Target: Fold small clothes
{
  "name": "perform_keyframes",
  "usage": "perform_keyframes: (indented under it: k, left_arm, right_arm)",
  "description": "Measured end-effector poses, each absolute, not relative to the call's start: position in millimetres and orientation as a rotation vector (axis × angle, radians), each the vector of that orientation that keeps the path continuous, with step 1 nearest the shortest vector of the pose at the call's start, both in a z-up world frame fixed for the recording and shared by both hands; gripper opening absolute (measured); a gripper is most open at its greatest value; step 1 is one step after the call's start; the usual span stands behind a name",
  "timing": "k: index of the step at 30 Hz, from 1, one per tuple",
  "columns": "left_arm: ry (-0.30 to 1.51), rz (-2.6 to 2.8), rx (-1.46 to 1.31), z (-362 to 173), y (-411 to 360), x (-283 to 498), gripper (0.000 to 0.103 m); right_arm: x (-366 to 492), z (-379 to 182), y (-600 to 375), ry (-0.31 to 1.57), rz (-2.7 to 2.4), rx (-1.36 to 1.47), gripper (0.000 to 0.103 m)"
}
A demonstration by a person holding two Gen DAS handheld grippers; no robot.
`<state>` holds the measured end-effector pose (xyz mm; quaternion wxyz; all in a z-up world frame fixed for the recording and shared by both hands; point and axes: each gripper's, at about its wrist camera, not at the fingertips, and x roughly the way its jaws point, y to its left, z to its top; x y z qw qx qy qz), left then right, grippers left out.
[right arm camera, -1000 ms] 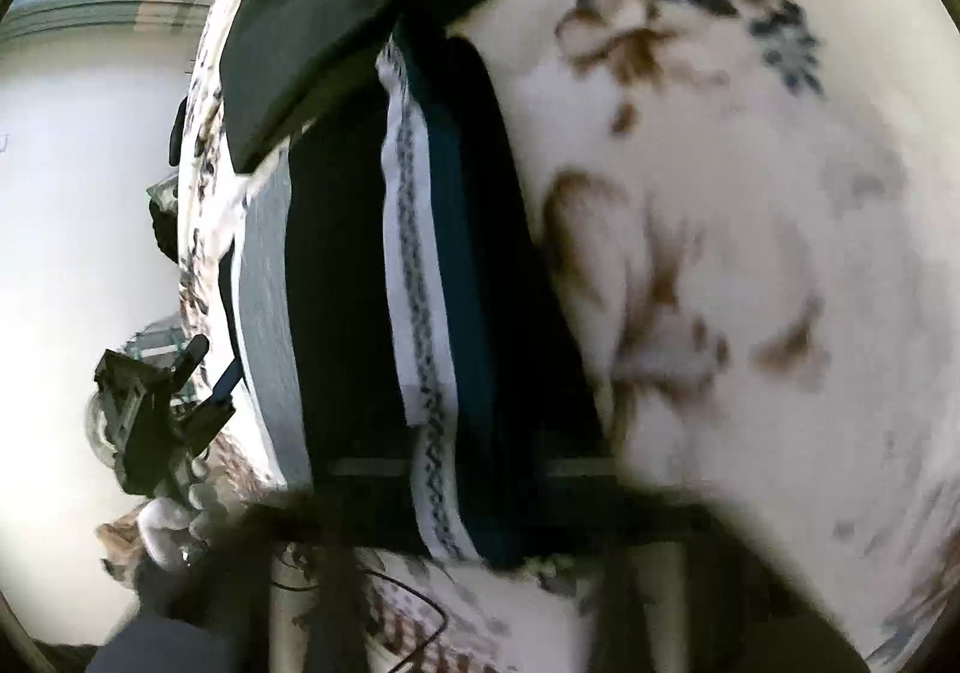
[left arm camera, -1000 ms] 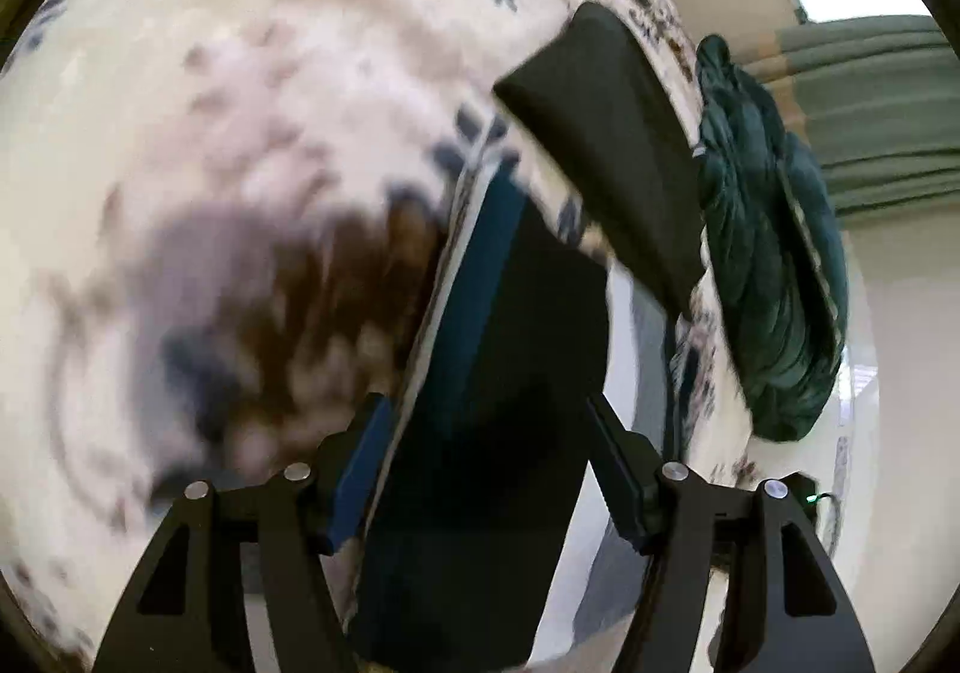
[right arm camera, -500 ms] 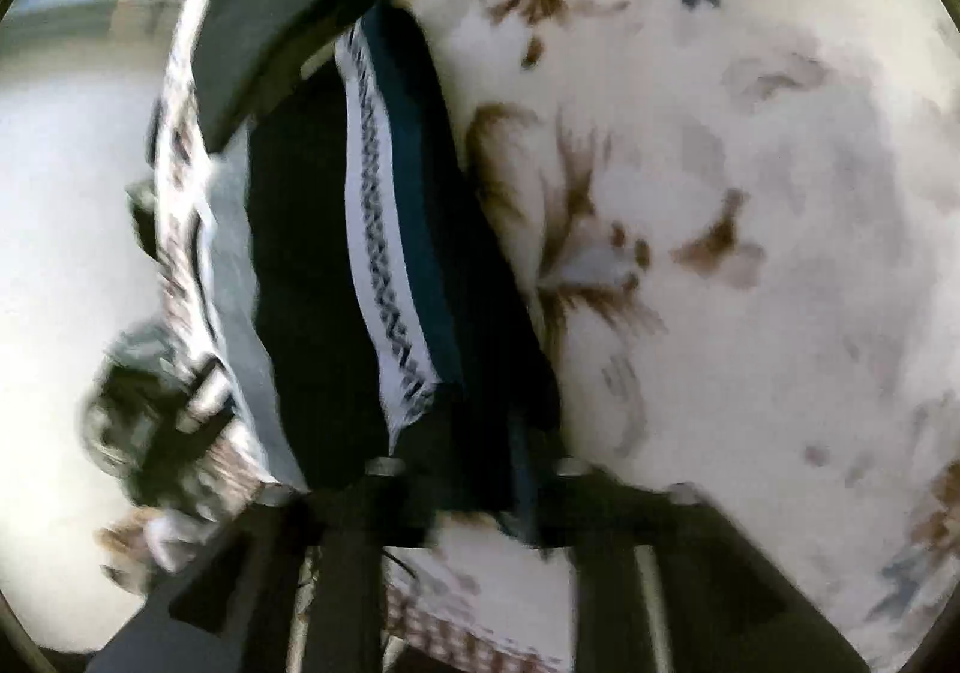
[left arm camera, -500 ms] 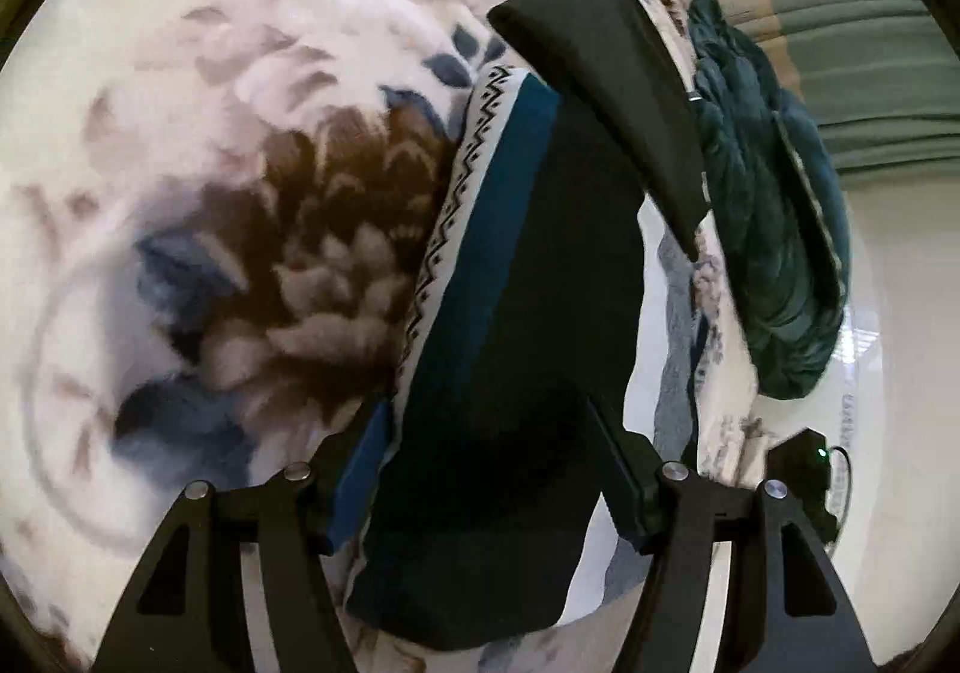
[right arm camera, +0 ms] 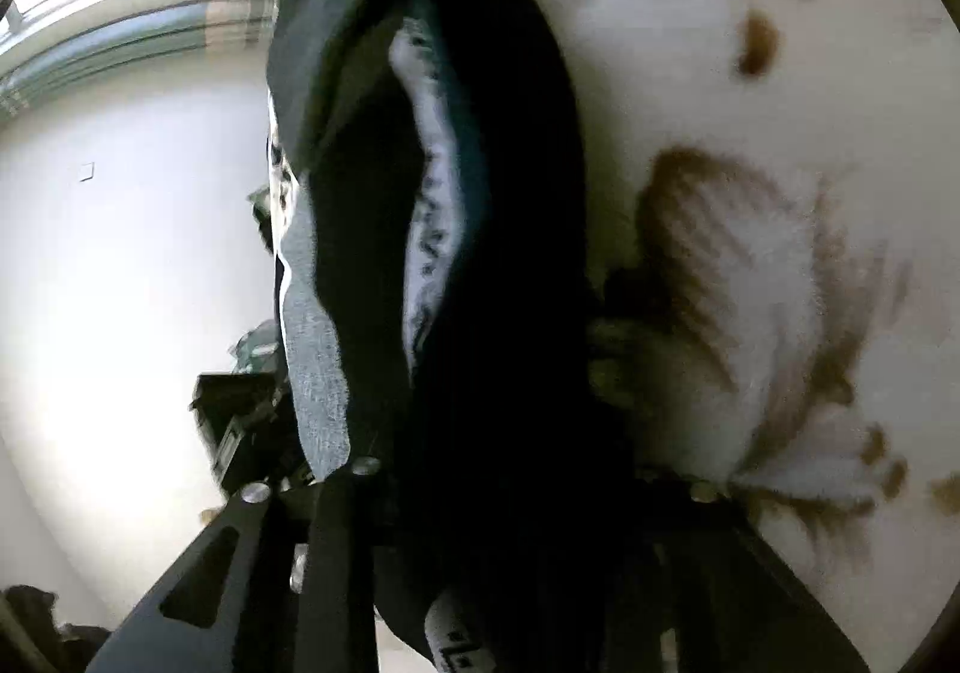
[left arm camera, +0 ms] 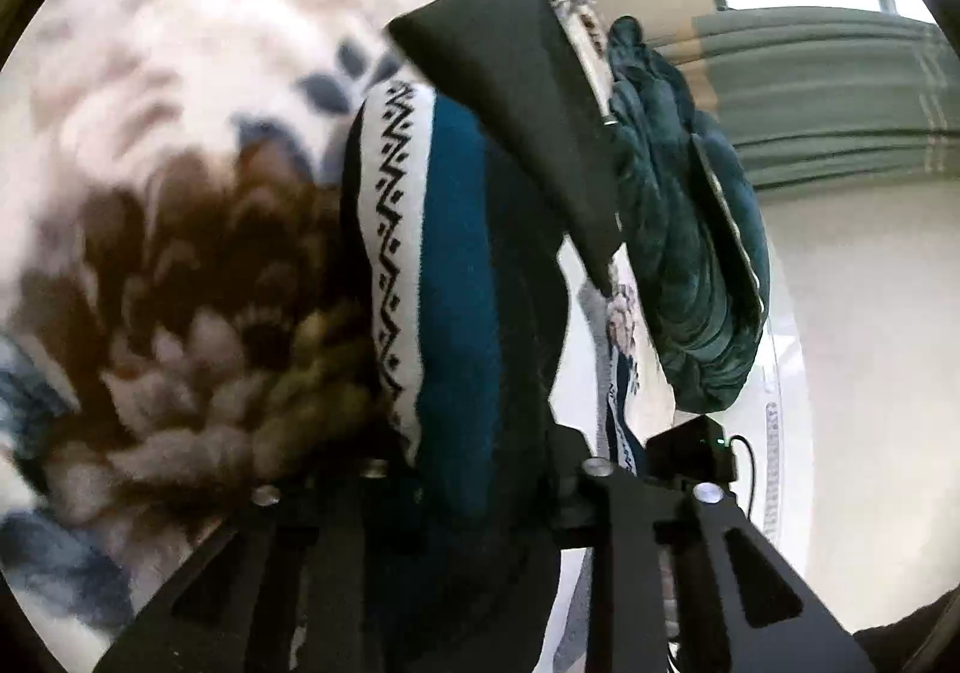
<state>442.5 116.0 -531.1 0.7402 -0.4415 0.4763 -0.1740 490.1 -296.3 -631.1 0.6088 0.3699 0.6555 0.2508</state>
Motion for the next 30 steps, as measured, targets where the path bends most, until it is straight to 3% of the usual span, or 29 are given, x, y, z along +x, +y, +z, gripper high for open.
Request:
perform_keyframes:
  k: [10,15,24,27,28,30]
  left_arm:
    - [0.975,-0.478,-0.941,-449,119,511,0.018]
    - [0.95,-0.515,-0.888,-427,132,582,0.018]
    - [1.045,-0.511,-0.773,-470,142,725,0.019]
    - [1.132,-0.484,-0.763,-503,143,741,0.028]
    - [1.138,-0.485,-0.779,-506,146,741,0.037]
    - [1.149,-0.469,-0.806,-506,153,732,0.04]
  right_arm:
    - [510,-527,-299,1.319,0.559,0.839,0.024]
    - [571,-498,-296,1.222,0.538,0.864,0.024]
    - [701,-544,-261,1.204,0.441,0.851,0.024]
    - [724,-568,-272,1.243,0.394,0.838,0.024]
    - [727,-573,-276,1.255,0.388,0.839,0.028]
    - [730,-580,-280,1.303,0.347,0.832,0.041]
